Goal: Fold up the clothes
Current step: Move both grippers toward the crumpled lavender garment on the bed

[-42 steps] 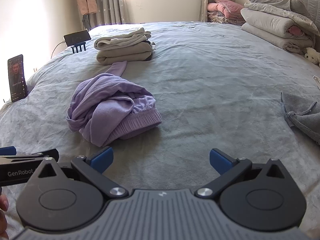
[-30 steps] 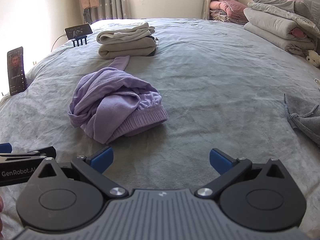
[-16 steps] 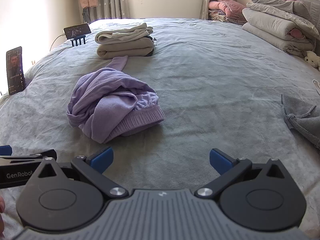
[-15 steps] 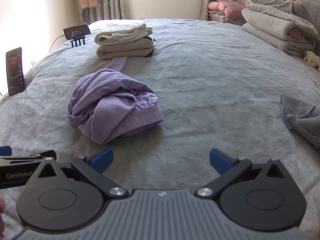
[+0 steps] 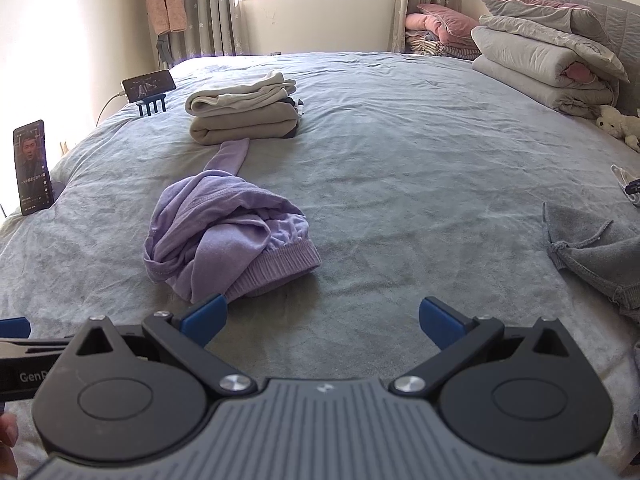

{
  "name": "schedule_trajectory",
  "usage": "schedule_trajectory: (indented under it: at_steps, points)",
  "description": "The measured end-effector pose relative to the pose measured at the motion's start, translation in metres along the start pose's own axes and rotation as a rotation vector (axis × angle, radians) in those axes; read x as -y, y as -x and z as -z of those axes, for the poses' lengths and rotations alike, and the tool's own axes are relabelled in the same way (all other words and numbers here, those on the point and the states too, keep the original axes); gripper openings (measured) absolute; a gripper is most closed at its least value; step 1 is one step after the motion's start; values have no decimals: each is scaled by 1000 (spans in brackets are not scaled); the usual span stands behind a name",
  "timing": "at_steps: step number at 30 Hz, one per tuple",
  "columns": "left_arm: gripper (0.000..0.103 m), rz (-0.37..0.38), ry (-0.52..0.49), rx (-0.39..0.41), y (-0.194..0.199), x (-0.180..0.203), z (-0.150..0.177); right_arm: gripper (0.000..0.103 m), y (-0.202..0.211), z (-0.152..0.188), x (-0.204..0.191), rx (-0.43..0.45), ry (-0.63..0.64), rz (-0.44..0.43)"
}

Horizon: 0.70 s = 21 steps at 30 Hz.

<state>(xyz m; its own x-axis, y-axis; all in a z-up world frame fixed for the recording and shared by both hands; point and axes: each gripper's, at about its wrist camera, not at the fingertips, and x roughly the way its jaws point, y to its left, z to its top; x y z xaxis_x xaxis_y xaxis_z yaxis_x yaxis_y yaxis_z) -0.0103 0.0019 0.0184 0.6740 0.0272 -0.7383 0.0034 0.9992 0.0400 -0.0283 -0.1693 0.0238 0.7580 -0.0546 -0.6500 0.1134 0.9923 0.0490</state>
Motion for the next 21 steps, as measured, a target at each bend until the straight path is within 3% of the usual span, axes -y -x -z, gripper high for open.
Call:
schedule_trajectory:
  at_steps: [21]
  points:
    - [103,-11,6,28,6,-3,0,103,-3,4,0,-51,-59,-62]
